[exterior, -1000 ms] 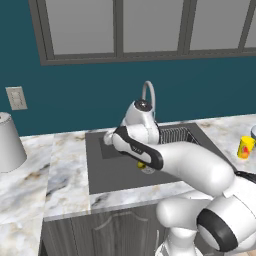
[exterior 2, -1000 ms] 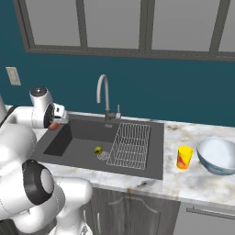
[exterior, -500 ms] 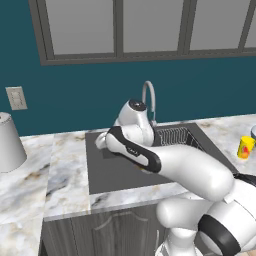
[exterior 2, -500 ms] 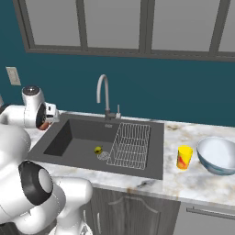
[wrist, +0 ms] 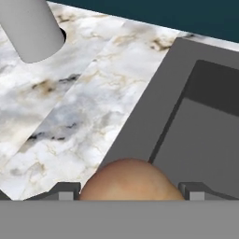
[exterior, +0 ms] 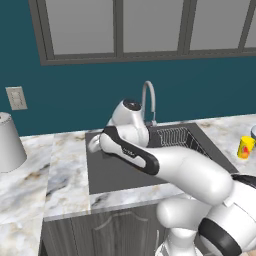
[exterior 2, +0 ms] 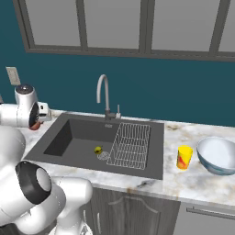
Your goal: Remove the pear and peach from the sink. Then move the bowl and cup from the counter to the sink for washing.
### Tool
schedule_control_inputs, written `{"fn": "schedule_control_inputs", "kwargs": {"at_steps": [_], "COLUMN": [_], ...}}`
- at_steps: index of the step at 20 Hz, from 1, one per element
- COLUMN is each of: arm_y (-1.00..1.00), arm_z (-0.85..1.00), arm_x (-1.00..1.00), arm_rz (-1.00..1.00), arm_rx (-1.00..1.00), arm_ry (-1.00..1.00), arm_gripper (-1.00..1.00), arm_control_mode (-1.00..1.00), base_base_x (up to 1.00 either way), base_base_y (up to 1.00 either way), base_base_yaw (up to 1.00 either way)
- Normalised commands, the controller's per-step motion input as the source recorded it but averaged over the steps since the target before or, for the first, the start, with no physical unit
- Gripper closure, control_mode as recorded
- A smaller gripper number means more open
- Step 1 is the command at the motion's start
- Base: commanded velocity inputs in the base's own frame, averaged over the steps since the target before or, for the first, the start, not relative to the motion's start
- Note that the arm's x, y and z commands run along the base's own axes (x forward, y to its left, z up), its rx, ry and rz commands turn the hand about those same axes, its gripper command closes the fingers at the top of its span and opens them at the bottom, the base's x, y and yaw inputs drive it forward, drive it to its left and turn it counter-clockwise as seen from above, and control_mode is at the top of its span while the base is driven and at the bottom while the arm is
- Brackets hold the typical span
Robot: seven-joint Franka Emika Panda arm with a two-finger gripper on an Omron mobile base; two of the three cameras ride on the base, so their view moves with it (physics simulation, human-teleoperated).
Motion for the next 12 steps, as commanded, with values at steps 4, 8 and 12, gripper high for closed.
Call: {"fn": "schedule_control_inputs", "kwargs": {"at_steps": [4, 8, 12], "arm_y": [0.34, 0.38, 0.36], "arm_z": [0.0, 0.0, 0.0], "arm_x": [-0.18, -0.13, -0.09], "arm_rz": [0.03, 0.0, 0.0], "arm_rx": [0.0, -0.01, 0.0], "arm_ry": [-0.05, -0.12, -0.08], "arm_gripper": [1.0, 1.0, 1.0], "arm_control_mode": [-1.0, -1.0, -1.0], "base_base_x": [0.0, 0.0, 0.0], "base_base_y": [0.0, 0.0, 0.0], "base_base_yaw": [0.0, 0.0, 0.0]}}
